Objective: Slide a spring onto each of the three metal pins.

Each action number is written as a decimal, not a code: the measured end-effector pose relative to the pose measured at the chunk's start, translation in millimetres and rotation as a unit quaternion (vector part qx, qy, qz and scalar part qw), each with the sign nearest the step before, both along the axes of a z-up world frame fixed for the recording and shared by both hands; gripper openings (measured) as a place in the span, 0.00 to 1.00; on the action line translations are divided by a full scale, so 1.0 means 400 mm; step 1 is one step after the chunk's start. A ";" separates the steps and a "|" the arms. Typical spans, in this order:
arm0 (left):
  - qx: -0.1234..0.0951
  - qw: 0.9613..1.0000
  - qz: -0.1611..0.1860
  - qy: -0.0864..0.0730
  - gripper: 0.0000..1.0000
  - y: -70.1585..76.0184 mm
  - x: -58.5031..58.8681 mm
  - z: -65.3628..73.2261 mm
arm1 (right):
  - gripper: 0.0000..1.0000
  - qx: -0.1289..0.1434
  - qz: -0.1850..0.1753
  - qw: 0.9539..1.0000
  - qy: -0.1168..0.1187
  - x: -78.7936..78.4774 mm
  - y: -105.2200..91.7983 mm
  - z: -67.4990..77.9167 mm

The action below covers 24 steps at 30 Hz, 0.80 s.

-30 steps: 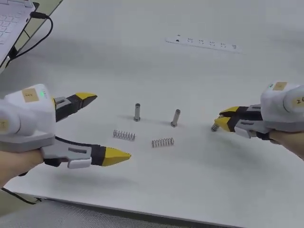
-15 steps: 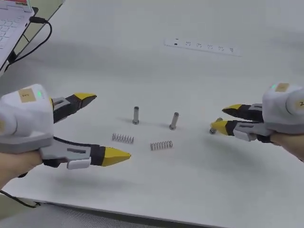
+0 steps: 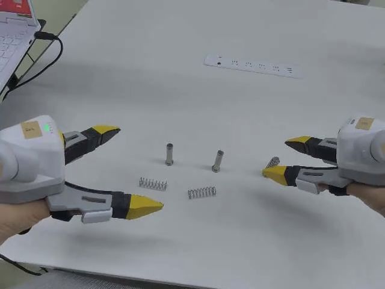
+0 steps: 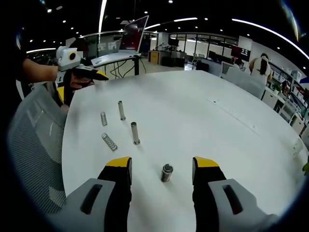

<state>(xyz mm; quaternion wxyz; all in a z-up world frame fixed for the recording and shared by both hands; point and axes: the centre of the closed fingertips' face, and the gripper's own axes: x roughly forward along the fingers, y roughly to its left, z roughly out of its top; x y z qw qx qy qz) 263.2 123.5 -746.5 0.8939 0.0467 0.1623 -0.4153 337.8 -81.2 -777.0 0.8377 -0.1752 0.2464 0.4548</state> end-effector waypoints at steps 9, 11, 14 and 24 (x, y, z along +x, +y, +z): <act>0.001 1.000 -0.001 0.001 0.98 -0.001 0.000 0.000 | 0.50 0.011 0.004 1.000 -0.006 -0.014 0.002 0.024; 0.003 1.000 -0.002 0.002 0.98 -0.001 -0.002 -0.003 | 0.49 0.009 0.006 1.000 -0.008 -0.019 0.005 0.031; 0.009 1.000 -0.002 0.003 0.98 0.001 -0.004 -0.009 | 0.48 0.010 0.008 1.000 -0.017 -0.027 0.009 0.049; 0.006 1.000 0.001 0.004 0.98 0.001 -0.004 -0.013 | 0.46 0.023 0.040 0.999 -0.025 -0.063 0.056 0.082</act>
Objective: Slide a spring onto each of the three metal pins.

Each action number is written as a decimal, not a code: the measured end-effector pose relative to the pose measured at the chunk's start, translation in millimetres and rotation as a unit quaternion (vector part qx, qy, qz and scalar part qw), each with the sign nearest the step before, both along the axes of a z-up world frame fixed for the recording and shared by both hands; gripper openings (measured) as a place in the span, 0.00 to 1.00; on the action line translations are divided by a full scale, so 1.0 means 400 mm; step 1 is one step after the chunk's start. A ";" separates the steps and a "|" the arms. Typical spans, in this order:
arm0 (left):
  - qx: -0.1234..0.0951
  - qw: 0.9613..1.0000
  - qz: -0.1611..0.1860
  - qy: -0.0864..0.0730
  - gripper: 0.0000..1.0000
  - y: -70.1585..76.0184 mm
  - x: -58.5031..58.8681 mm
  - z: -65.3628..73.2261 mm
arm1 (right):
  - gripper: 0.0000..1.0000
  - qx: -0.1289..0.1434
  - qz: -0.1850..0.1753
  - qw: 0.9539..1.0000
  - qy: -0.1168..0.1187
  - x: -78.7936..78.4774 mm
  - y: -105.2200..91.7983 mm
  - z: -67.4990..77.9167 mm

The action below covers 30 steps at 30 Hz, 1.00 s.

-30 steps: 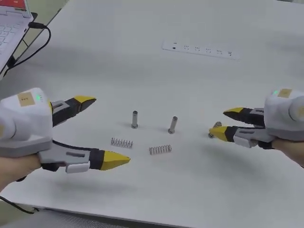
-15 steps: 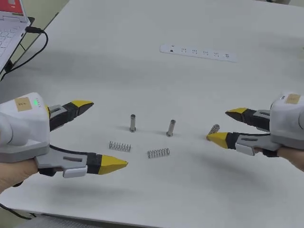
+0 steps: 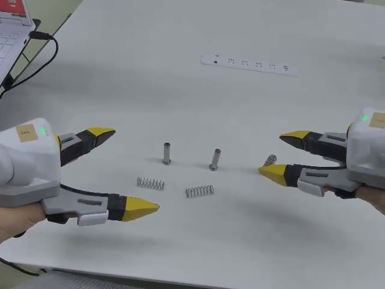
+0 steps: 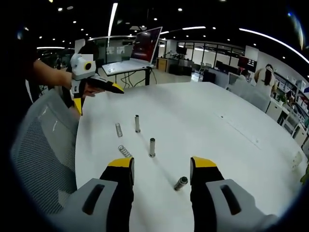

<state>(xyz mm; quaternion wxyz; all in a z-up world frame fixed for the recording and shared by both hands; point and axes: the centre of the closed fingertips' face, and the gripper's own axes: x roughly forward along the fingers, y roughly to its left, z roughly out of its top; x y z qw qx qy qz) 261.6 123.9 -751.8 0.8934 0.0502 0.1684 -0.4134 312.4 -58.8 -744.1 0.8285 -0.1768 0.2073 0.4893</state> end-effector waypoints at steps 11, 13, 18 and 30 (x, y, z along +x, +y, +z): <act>0.003 1.000 0.000 0.005 0.98 -0.001 -0.004 -0.010 | 0.38 -0.014 0.054 0.998 0.001 -0.045 0.064 -0.004; 0.001 1.000 -0.001 0.006 0.98 -0.002 -0.006 -0.010 | 0.36 -0.024 0.069 0.997 0.000 -0.053 0.072 -0.012; 0.001 1.000 -0.001 0.006 0.98 -0.002 -0.006 -0.011 | 0.34 -0.047 0.099 0.994 -0.002 -0.074 0.093 -0.031; 0.000 1.000 -0.007 0.004 0.98 -0.008 -0.008 -0.004 | 0.29 -0.085 0.167 0.982 -0.002 -0.087 0.157 -0.092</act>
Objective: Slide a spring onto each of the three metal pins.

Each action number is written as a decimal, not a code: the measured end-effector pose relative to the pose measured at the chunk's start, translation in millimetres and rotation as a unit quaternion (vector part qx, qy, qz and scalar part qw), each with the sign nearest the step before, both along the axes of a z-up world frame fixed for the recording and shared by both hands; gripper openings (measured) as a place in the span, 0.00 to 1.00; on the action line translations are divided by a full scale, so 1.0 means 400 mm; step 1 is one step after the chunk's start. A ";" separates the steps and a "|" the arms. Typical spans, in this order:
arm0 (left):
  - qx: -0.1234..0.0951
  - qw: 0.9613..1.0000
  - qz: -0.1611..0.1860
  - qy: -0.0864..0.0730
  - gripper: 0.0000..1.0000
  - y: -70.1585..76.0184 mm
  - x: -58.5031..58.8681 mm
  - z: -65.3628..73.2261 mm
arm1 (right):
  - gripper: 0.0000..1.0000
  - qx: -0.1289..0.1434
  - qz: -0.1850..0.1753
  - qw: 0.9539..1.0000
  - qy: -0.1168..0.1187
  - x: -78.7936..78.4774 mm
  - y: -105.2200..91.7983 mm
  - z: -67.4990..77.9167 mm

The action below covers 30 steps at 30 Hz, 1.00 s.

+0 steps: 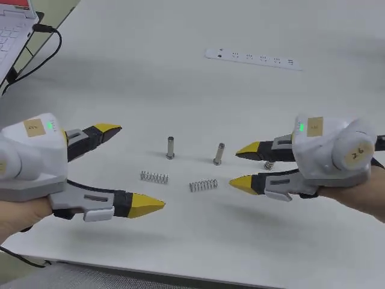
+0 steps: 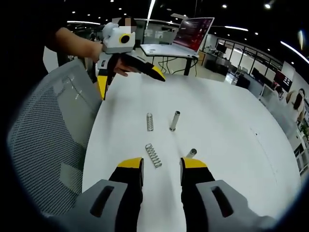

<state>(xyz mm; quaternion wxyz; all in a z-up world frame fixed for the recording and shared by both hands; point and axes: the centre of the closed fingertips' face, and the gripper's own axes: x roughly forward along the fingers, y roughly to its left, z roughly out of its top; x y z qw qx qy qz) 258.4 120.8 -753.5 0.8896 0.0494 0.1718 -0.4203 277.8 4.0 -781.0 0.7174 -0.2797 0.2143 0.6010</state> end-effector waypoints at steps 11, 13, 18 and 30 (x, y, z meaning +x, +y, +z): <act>-0.002 1.000 0.005 0.000 0.98 0.007 -0.002 0.000 | 0.23 -0.031 0.040 0.999 0.007 -0.001 0.037 -0.053; -0.001 1.000 0.003 0.000 0.98 0.006 -0.003 0.000 | 0.22 -0.036 0.046 0.998 0.006 -0.002 0.043 -0.065; 0.000 1.000 0.002 0.001 0.98 0.004 -0.006 -0.001 | 0.22 -0.048 0.048 0.998 0.014 0.005 0.051 -0.094; 0.001 1.000 0.007 0.003 0.98 0.010 -0.010 -0.005 | 0.19 -0.084 0.059 0.994 0.023 0.000 0.059 -0.159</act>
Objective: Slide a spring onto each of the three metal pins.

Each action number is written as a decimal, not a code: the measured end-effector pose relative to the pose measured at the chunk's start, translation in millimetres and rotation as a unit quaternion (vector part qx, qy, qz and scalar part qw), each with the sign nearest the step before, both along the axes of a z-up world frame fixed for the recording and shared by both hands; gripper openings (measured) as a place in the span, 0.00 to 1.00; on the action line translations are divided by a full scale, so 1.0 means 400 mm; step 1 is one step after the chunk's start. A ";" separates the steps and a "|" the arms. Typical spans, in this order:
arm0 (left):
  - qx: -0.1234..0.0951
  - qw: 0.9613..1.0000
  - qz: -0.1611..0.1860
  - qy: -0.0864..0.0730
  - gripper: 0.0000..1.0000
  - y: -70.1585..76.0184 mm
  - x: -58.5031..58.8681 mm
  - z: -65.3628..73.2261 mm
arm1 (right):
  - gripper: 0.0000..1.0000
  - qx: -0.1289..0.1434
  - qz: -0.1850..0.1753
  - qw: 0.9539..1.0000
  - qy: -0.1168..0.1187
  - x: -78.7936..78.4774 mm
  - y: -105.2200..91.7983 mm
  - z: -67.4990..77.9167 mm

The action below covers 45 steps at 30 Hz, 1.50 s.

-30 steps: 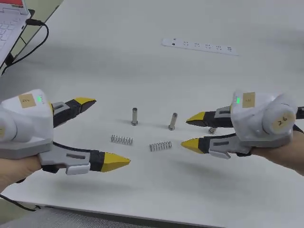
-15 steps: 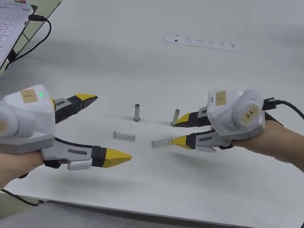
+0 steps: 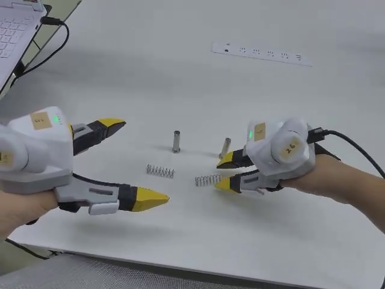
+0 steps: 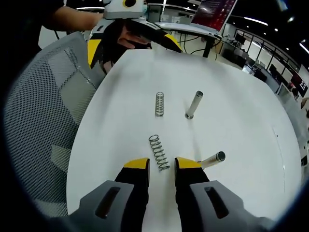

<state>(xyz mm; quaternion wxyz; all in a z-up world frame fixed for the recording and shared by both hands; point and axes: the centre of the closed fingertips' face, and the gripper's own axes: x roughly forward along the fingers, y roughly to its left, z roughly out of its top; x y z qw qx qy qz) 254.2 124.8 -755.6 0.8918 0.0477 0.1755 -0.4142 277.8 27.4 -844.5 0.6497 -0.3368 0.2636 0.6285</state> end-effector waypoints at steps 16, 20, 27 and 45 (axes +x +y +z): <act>-0.001 1.000 0.005 0.004 0.98 0.012 -0.007 -0.006 | 0.10 -0.020 0.011 1.000 -0.002 0.004 0.006 -0.027; 0.001 1.000 0.008 0.003 0.98 0.017 -0.005 -0.006 | 0.09 -0.021 0.019 1.000 -0.004 0.000 0.012 -0.027; 0.000 1.000 0.006 0.004 0.98 0.013 -0.008 -0.008 | 0.08 -0.029 0.024 0.999 -0.001 -0.003 0.012 -0.031; -0.001 1.000 -0.013 -0.004 0.98 -0.022 0.001 0.017 | 0.08 -0.003 0.001 1.000 -0.009 -0.002 -0.017 0.039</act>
